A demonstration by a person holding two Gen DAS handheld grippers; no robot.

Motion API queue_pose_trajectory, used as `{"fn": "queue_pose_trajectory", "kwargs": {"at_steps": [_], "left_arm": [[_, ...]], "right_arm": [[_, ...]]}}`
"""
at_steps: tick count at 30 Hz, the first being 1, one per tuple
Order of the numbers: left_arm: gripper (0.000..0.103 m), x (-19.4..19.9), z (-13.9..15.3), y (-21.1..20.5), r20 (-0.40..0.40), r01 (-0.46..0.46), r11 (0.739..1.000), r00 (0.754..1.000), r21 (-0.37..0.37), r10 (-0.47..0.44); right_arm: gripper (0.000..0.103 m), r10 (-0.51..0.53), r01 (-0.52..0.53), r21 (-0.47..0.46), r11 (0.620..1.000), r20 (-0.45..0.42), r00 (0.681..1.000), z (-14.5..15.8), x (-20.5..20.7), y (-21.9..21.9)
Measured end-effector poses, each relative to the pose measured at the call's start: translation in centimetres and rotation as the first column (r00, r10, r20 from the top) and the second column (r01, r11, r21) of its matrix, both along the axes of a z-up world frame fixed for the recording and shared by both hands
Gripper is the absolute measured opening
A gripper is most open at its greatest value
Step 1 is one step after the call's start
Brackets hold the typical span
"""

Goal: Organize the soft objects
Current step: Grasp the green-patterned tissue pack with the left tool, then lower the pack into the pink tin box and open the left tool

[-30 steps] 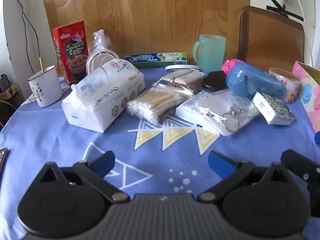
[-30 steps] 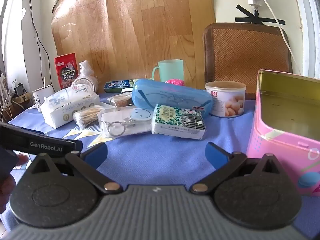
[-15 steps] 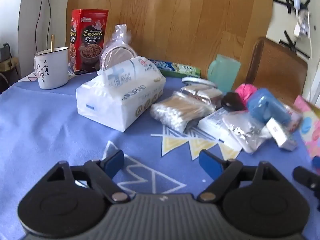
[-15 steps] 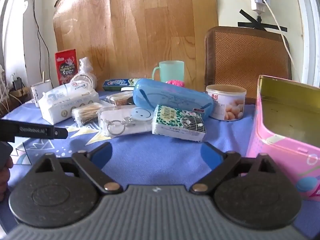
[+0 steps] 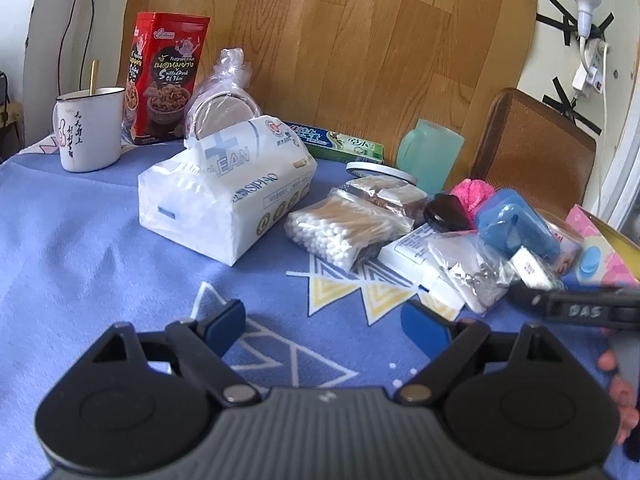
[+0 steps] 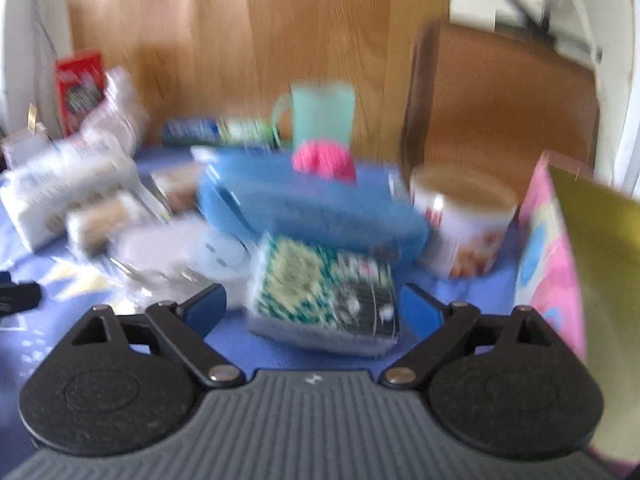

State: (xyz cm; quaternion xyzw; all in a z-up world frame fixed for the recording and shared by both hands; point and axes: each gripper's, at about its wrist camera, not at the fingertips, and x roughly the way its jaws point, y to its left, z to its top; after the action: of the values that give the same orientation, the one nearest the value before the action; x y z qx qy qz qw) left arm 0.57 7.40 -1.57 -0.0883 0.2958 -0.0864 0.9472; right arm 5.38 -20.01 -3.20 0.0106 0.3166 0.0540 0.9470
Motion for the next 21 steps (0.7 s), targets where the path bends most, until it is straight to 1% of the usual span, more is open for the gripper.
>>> {"fn": "queue_pose_trajectory", "kwargs": {"at_steps": [1, 3, 5, 7, 9, 10, 11, 12, 14, 15, 16, 17, 18, 19, 20, 21], "left_arm": [[0.088, -0.1, 0.0, 0.1, 0.001, -0.001, 1.0, 1.0, -0.005, 0.001], [0.088, -0.1, 0.0, 0.1, 0.001, -0.001, 1.0, 1.0, -0.01, 0.001], [0.088, 0.0, 0.0, 0.0, -0.002, 0.002, 1.0, 1.0, -0.006, -0.002], [0.088, 0.0, 0.0, -0.2, -0.003, 0.016, 1.0, 1.0, -0.001, -0.016], [0.088, 0.0, 0.1, -0.4, -0.007, 0.048, 0.999, 0.999, -0.007, -0.048], [0.087, 0.0, 0.2, -0.4, -0.009, 0.066, 0.998, 0.998, -0.013, -0.066], [0.086, -0.1, 0.3, -0.7, -0.015, 0.096, 0.995, 0.995, -0.032, -0.097], [0.085, -0.3, 0.4, -0.8, -0.027, 0.13, 0.989, 0.991, -0.073, -0.132], [0.085, -0.6, 0.4, -1.6, -0.055, 0.204, 0.961, 0.975, -0.188, -0.218], [0.081, -0.6, 0.5, -2.2, -0.068, 0.244, 0.941, 0.962, -0.233, -0.266], [0.074, -0.6, 0.6, -3.3, -0.086, 0.289, 0.919, 0.943, -0.268, -0.321], [0.07, -0.6, 0.7, -4.2, -0.104, 0.315, 0.907, 0.929, -0.278, -0.354], [0.064, -0.5, 0.7, -5.2, -0.125, 0.339, 0.897, 0.915, -0.283, -0.385], [0.058, -0.5, 0.5, -6.2, -0.141, 0.36, 0.888, 0.901, -0.284, -0.411], [0.055, -0.5, 0.4, -7.1, -0.153, 0.38, 0.88, 0.888, -0.285, -0.433], [0.052, -0.4, 0.4, -8.0, -0.164, 0.395, 0.873, 0.877, -0.286, -0.451]], "right_arm": [[0.079, -0.008, 0.008, 0.009, 1.0, 0.029, 1.0, 0.1, -0.6, -0.2], [0.077, 0.001, -0.002, 0.036, 0.999, 0.024, 1.0, 0.4, -2.0, -0.3], [0.077, 0.031, -0.034, 0.067, 0.997, 0.035, 0.999, 0.4, -4.3, -0.2], [0.077, 0.073, -0.075, 0.051, 0.996, 0.042, 0.996, 0.3, -6.4, 0.4], [0.079, 0.114, -0.115, 0.015, 0.993, 0.057, 0.992, -0.3, -8.9, 1.1], [0.082, 0.125, -0.125, -0.013, 0.992, 0.067, 0.99, -0.6, -10.0, 1.4], [0.084, 0.133, -0.131, -0.043, 0.991, 0.072, 0.988, -0.8, -10.5, 1.9], [0.088, 0.142, -0.136, -0.072, 0.988, 0.082, 0.986, -0.9, -11.1, 2.2], [0.091, 0.156, -0.146, -0.105, 0.984, 0.096, 0.983, -0.8, -11.3, 2.5], [0.091, 0.161, -0.151, -0.103, 0.983, 0.098, 0.982, -0.8, -11.0, 2.3], [0.091, 0.163, -0.154, -0.093, 0.984, 0.094, 0.982, -0.8, -10.7, 2.2], [0.091, 0.162, -0.156, -0.078, 0.985, 0.088, 0.983, -0.8, -10.4, 2.0], [0.09, 0.164, -0.159, -0.061, 0.985, 0.083, 0.983, -0.9, -10.2, 1.9], [0.084, 0.169, -0.166, -0.045, 0.985, 0.082, 0.982, -1.0, -10.3, 1.7], [0.079, 0.175, -0.173, -0.035, 0.984, 0.087, 0.981, -1.0, -10.6, 1.6], [0.077, 0.175, -0.173, -0.033, 0.984, 0.094, 0.98, -1.0, -10.8, 1.5]]}}
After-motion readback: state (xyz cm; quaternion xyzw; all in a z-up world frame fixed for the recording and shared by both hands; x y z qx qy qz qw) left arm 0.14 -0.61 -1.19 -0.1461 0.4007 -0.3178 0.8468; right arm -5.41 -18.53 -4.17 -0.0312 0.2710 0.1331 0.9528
